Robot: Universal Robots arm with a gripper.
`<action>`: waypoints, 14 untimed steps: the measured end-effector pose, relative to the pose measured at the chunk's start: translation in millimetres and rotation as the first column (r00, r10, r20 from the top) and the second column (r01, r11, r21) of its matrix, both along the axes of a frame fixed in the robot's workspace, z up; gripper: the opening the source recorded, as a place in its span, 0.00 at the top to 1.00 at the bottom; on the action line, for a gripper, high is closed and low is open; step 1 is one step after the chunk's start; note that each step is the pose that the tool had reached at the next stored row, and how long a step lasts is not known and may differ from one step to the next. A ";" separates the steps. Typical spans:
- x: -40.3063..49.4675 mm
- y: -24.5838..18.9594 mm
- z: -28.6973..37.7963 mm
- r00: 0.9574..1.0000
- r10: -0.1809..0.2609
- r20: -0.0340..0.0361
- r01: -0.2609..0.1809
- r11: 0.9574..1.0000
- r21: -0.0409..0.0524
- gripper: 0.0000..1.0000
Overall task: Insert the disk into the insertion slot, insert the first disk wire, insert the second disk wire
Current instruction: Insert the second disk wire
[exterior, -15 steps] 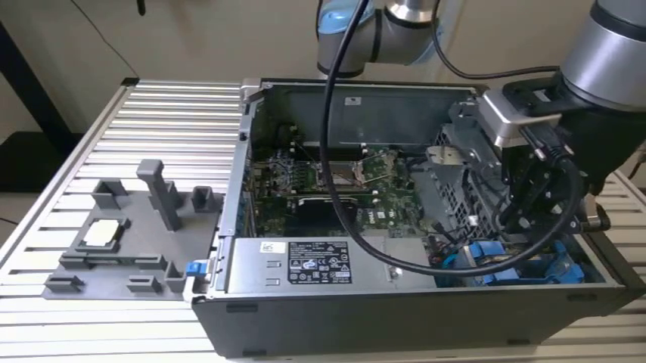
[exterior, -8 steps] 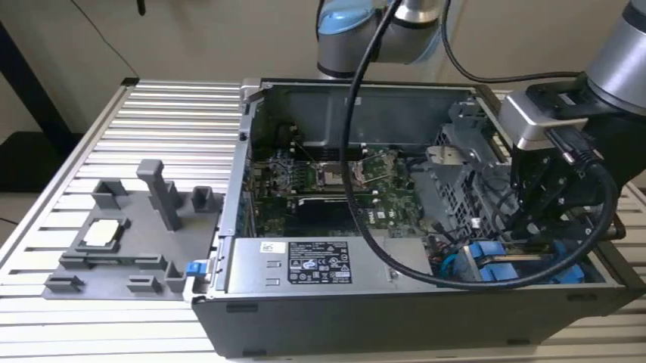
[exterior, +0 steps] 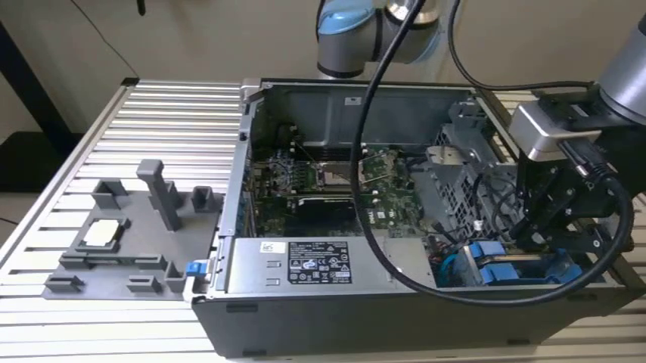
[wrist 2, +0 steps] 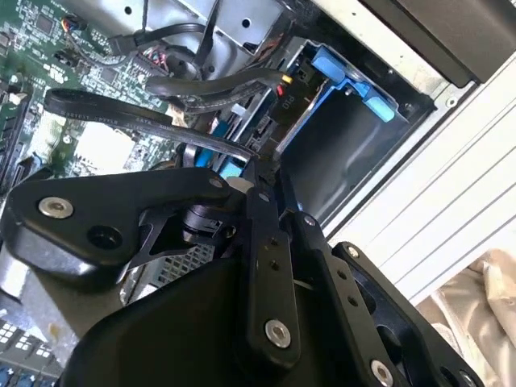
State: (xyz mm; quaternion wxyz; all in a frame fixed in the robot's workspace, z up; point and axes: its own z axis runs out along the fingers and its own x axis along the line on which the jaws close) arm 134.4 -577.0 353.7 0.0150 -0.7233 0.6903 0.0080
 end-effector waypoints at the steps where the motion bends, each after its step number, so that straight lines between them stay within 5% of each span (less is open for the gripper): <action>1: 0.1 0.0 -0.3 1.000 -0.003 0.000 0.003 1.000 0.007 0.84; 5: 0.3 0.0 -1.9 1.000 -0.008 0.000 0.008 0.999 0.039 0.84; 14: 6.7 -0.1 -5.9 1.000 -0.021 0.000 0.021 0.999 0.045 0.84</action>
